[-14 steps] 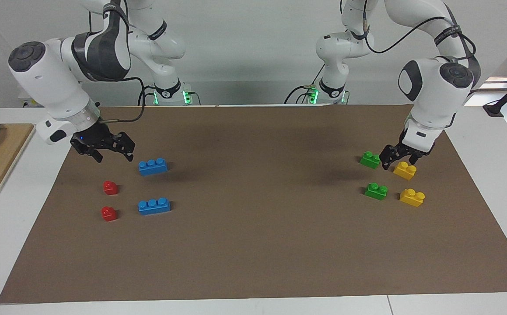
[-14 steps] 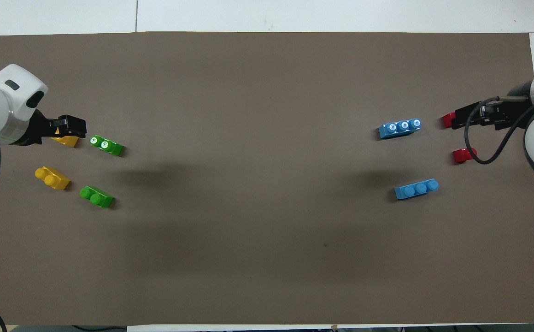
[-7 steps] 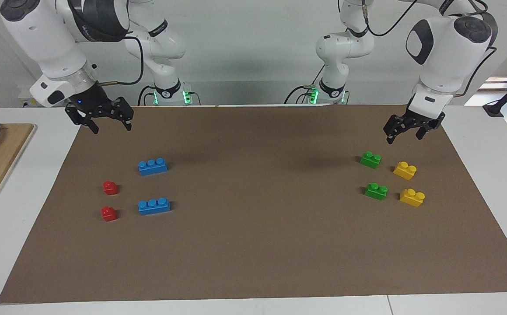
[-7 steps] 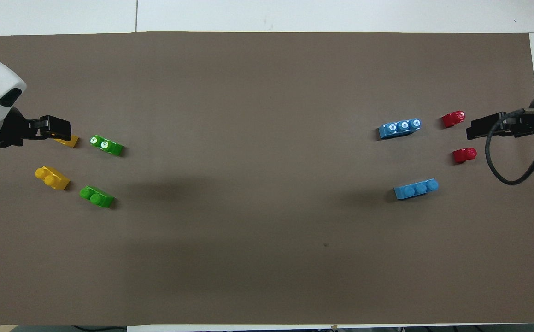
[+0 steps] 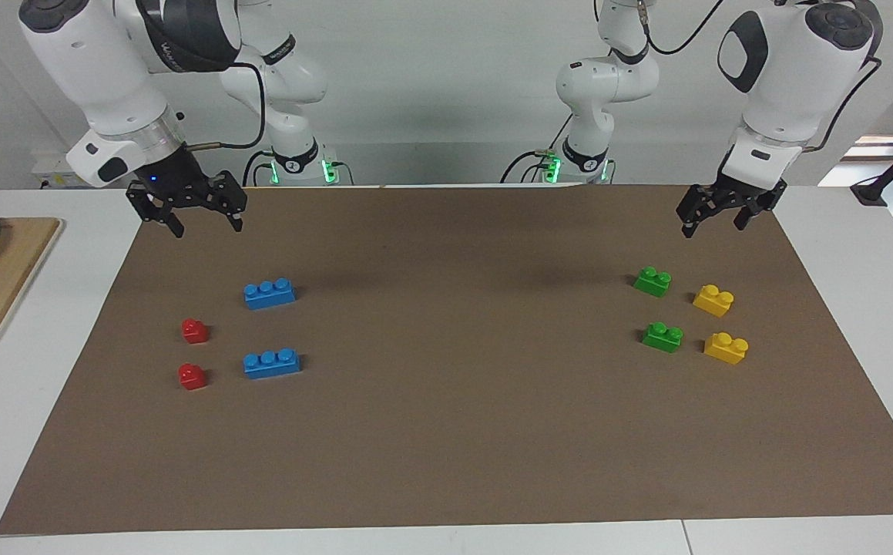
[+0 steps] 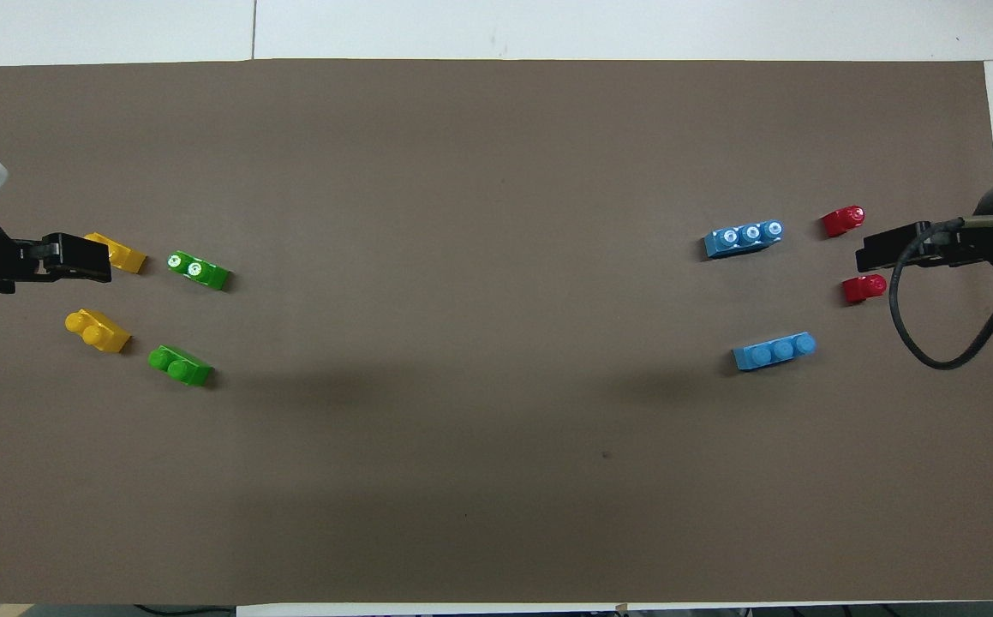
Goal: Remove green block with left arm and hold with right
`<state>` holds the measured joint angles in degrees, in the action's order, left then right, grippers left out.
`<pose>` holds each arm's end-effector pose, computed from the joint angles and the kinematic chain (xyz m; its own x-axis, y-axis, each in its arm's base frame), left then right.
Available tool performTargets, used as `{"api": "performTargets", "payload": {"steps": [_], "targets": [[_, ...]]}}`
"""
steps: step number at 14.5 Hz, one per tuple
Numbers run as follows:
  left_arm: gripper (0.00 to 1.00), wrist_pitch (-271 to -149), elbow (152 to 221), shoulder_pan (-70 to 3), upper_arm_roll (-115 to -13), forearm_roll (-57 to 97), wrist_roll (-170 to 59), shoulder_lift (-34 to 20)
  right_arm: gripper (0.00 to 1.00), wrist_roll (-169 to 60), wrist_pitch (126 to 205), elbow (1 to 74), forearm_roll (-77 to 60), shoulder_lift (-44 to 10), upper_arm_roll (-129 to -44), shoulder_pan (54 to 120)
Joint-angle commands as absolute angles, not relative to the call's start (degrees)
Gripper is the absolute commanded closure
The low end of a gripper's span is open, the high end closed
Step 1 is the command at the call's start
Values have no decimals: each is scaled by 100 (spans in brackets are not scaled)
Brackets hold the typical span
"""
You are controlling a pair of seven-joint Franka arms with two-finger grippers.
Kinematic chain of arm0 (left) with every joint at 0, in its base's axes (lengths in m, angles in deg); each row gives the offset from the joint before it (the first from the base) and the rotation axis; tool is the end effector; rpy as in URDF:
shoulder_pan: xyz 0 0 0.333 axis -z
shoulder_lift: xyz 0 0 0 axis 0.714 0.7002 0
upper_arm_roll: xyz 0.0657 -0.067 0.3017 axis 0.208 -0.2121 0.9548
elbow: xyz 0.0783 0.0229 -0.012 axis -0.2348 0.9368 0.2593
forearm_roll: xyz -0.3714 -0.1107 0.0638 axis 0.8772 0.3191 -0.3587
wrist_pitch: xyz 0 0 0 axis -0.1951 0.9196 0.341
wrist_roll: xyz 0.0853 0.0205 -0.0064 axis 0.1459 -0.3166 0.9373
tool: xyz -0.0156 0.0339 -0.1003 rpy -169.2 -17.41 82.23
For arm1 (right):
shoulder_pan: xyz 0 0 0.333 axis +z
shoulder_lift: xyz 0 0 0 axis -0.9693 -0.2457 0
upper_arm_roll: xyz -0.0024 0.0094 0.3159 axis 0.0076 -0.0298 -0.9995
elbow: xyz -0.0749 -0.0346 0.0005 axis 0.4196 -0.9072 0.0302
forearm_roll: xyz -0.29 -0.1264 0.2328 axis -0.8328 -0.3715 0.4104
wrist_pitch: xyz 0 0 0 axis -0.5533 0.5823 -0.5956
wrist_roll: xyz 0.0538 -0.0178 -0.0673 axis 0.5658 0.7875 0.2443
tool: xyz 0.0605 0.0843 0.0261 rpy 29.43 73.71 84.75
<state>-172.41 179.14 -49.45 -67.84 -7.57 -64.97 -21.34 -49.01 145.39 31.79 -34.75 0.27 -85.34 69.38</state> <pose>0.5431 -0.0285 0.5767 0.9981 0.0449 0.0421 0.0467 -0.9980 -0.0437 0.5519 0.0033 0.5897 0.9992 0.0344 0.0226 0.0359 -0.9971 -0.0669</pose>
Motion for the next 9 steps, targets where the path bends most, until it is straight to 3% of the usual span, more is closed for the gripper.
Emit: {"api": "performTargets", "payload": {"steps": [1,4,9], "targets": [[0,-17104,17862,-4890,-6727,-487,-6489,-2238,0,-4817,14704,3086,-3616,-53,-8556,6927],[0,-17104,17862,-4890,-6727,-460,-6480,-2256,0,-4809,14792,3069,-3572,-97,-8556,6997],[0,-17096,17862,-4890,-6727,-424,-6480,-2300,0,-4809,14757,2937,-3660,-202,-7581,8113]]}}
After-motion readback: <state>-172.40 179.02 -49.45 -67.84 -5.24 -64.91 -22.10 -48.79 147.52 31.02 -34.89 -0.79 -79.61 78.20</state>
